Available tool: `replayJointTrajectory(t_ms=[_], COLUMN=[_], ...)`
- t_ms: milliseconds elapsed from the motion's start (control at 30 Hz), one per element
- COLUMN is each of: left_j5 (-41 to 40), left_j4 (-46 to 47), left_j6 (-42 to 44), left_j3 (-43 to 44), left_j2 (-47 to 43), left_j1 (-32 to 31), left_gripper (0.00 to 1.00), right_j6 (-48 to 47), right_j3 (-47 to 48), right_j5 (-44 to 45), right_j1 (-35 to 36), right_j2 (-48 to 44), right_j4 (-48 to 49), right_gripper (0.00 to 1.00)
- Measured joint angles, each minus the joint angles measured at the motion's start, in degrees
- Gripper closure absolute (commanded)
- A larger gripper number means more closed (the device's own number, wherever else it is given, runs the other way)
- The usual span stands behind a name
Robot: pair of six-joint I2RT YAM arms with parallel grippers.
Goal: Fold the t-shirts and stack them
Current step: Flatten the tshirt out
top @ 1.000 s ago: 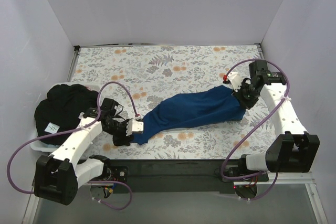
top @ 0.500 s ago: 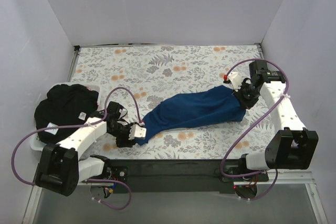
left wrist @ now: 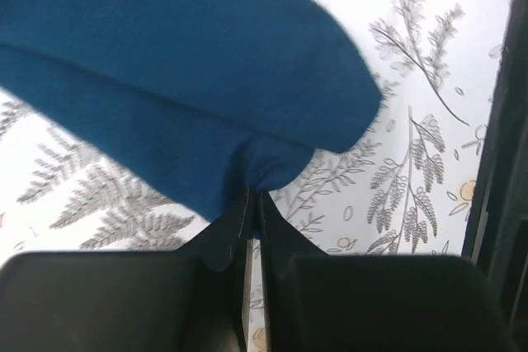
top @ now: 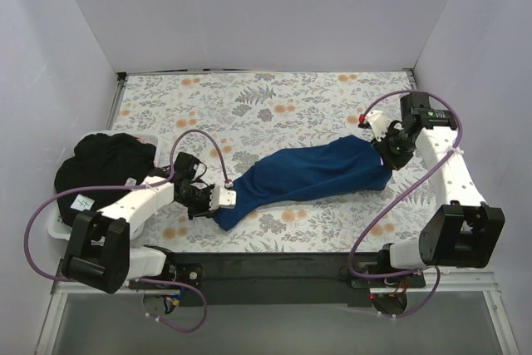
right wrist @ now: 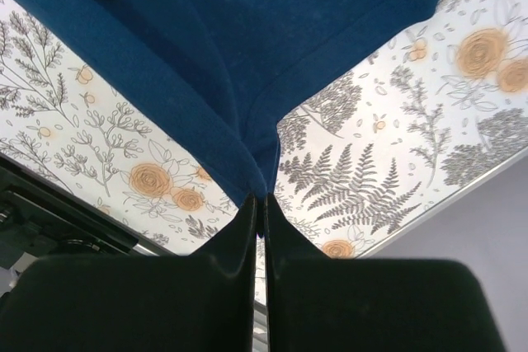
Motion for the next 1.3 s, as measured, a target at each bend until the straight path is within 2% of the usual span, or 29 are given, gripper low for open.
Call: replayJointTrajectory(t_ms=[100,233,400,533,767,900,1133,1300], left_j5=[-0.3,1.4,4.4,4.2,-3.3,-7.2,-9.8,-11.7], left_j4=[-1.6,-1.7,3.2,7.6,15.2,18.8,24.3,26.0], left_j6=[-5.0,-15.2,-31.0,-42.6,-60.9,-66.9,-72.1,-72.7], left_j3=[4.3,16.1,32.3,38.7,46.6,53.3,64.5,66.7], left_j2=[1.4,1.1,-0.1,-3.9,-13.5,-17.1,-18.3,-16.5], left_j1=[0.2,2.3,6.2,7.3,7.3,7.3,7.3,7.3], left_gripper=[1.0,1.0,1.0,1.0,1.0,1.0,1.0,1.0], right_j6=[0.1,1.2,4.0,7.2,12.5,14.8,16.3,16.4], right_j3=[3.7,13.8,30.4,39.3,40.7,41.0,46.5,45.0], right_j5=[-0.4,-1.2,-1.2,0.2,6.0,9.1,11.4,11.2], right_j1=[-0.2,-0.5,-1.8,-2.7,-2.9,-2.9,-2.9,-2.9], right_j2=[1.0,3.3,5.9,5.2,-3.9,-11.3,-17.5,-16.8], right_j4=[-0.7,-0.8,1.3,5.0,13.0,17.6,25.5,28.9], right_gripper=[0.99,0.99,0.99,0.99,0.99,0.99,0.99,0.99])
